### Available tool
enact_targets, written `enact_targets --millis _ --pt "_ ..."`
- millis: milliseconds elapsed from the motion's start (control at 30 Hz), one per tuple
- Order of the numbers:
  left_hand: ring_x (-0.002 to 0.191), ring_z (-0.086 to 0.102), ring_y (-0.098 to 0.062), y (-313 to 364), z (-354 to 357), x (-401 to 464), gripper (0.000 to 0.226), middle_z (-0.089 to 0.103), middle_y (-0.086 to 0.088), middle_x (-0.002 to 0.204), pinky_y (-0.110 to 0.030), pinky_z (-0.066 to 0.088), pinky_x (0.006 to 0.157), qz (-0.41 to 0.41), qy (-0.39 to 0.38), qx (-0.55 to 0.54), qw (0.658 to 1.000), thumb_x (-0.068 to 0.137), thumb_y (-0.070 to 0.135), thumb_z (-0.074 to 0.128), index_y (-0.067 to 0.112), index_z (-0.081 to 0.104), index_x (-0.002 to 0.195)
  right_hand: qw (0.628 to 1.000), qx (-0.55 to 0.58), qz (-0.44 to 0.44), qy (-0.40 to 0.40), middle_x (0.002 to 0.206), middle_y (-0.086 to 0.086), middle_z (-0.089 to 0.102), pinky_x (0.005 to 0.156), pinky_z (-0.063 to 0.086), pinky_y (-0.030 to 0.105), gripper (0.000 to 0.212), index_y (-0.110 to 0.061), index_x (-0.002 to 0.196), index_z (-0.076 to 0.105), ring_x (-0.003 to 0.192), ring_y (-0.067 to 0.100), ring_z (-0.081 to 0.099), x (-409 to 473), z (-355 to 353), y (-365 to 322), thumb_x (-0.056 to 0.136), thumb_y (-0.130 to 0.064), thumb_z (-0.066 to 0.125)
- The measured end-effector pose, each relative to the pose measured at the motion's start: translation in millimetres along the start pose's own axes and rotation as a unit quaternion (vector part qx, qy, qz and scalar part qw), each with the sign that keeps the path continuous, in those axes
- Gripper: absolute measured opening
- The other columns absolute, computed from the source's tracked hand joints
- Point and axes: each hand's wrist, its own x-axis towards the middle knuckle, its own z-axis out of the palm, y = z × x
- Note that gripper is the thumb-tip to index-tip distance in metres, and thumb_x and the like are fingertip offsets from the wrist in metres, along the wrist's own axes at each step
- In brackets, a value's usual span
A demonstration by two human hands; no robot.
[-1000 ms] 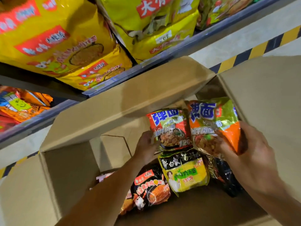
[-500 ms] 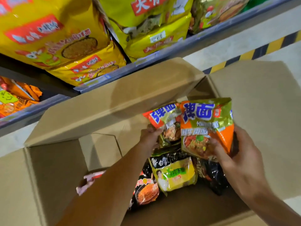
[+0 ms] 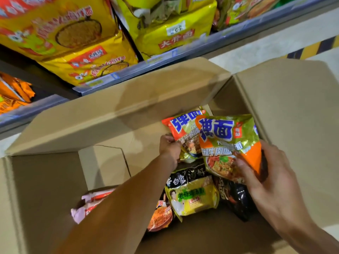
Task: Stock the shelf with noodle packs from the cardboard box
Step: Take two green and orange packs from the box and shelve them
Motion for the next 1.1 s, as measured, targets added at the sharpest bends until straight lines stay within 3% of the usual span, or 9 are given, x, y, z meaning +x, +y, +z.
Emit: enact_targets --millis 167,267,367,533,633,800,900,1000,1100 --pt "0.105 0.065 -0.033 -2.8 3.9 -1.6 0.028 0.066 -0.01 0.11 -0.051 0.055 0.091 0.025 0.02 0.013 0.999 0.091 0.0 0.052 0.026 0.048 0.083 0.999 0.025 0.017 0.02 0.113 -0.015 0.054 0.088 0.045 0.03 0.048 -0.038 0.136 0.046 0.111 0.011 0.052 -4.7 -3.1 -3.7 0.091 -0.04 0.063" --pt "0.094 0.063 -0.027 -3.9 -1.0 -12.5 0.014 0.064 -0.012 0.108 -0.041 0.054 0.085 0.047 0.015 0.032 0.998 0.093 0.005 0.05 0.016 0.051 0.102 0.998 0.039 0.019 0.036 0.117 -0.011 0.057 0.094 0.049 0.044 0.049 -0.04 0.135 0.046 0.114 0.017 0.056 -14.0 -8.8 -6.0 0.09 -0.042 0.063" --pt "0.082 0.048 -0.018 -10.2 -20.3 -20.4 0.015 0.052 -0.002 0.093 -0.031 0.038 0.075 0.055 0.042 0.017 0.997 0.096 0.006 0.044 0.02 0.04 0.097 0.997 0.053 0.019 0.047 0.121 -0.009 0.061 0.095 0.051 0.049 0.046 -0.04 0.132 0.048 0.114 0.019 0.058 -20.9 -14.8 -7.2 0.09 -0.041 0.066" --pt "0.097 0.064 -0.028 -18.7 -66.2 -13.1 0.025 0.064 -0.01 0.109 -0.041 0.052 0.09 0.01 0.043 -0.013 0.999 0.088 0.02 0.067 0.026 0.043 0.093 0.996 0.046 0.031 0.064 0.12 -0.004 0.063 0.091 0.051 0.053 0.047 -0.036 0.133 0.048 0.109 0.025 0.06 -27.6 -14.6 -3.9 0.091 -0.044 0.066" --pt "0.099 0.068 -0.025 -14.6 -80.2 -16.0 0.052 0.067 -0.005 0.107 -0.046 0.053 0.093 0.01 0.003 -0.018 1.0 0.078 0.024 0.083 0.019 0.044 0.113 0.997 0.044 0.037 0.059 0.121 -0.005 0.063 0.094 0.051 0.053 0.047 -0.038 0.132 0.048 0.112 0.024 0.059 -30.0 -10.8 -5.6 0.09 -0.039 0.068" --pt "0.077 0.068 -0.018 4.3 -94.9 -50.3 0.035 0.068 -0.001 0.087 -0.04 0.056 0.082 0.026 -0.034 -0.022 0.999 0.081 0.011 0.081 0.022 0.048 0.085 0.995 0.061 0.034 0.066 0.112 -0.01 0.063 0.091 0.047 0.036 0.039 -0.037 0.125 0.053 0.108 0.014 0.058 -38.3 -16.6 -24.9 0.091 -0.029 0.069" --pt "0.082 0.07 -0.021 20.0 -116.5 -84.6 0.033 0.072 -0.006 0.1 -0.036 0.059 0.071 0.056 -0.024 0.034 0.998 0.079 0.015 0.082 0.022 0.05 0.085 0.993 0.087 0.038 0.077 0.108 -0.009 0.062 0.079 0.043 0.022 0.038 -0.034 0.125 0.056 0.097 0.002 0.055 -51.6 -32.3 -54.6 0.091 -0.025 0.07" --pt "0.073 0.07 -0.011 48.7 -151.7 -137.7 0.03 0.072 -0.003 0.101 -0.022 0.048 0.051 0.087 -0.042 0.057 0.994 0.079 0.02 0.083 0.02 0.055 0.091 0.991 0.108 0.032 0.073 0.102 -0.016 0.064 0.078 0.046 0.025 0.038 -0.047 0.114 0.053 0.093 0.002 0.058 -69.8 -57.8 -96.0 0.091 -0.023 0.07" --pt "0.076 0.066 -0.002 92.0 -191.7 -213.4 0.032 0.068 0.007 0.091 -0.021 0.048 0.052 0.114 -0.084 0.065 0.988 0.08 0.016 0.081 0.027 0.055 0.095 0.989 0.126 0.02 0.076 0.095 -0.027 0.062 0.073 0.048 0.022 0.034 -0.049 0.097 0.055 0.088 -0.009 0.062 -91.5 -94.1 -152.1 0.092 -0.019 0.07"
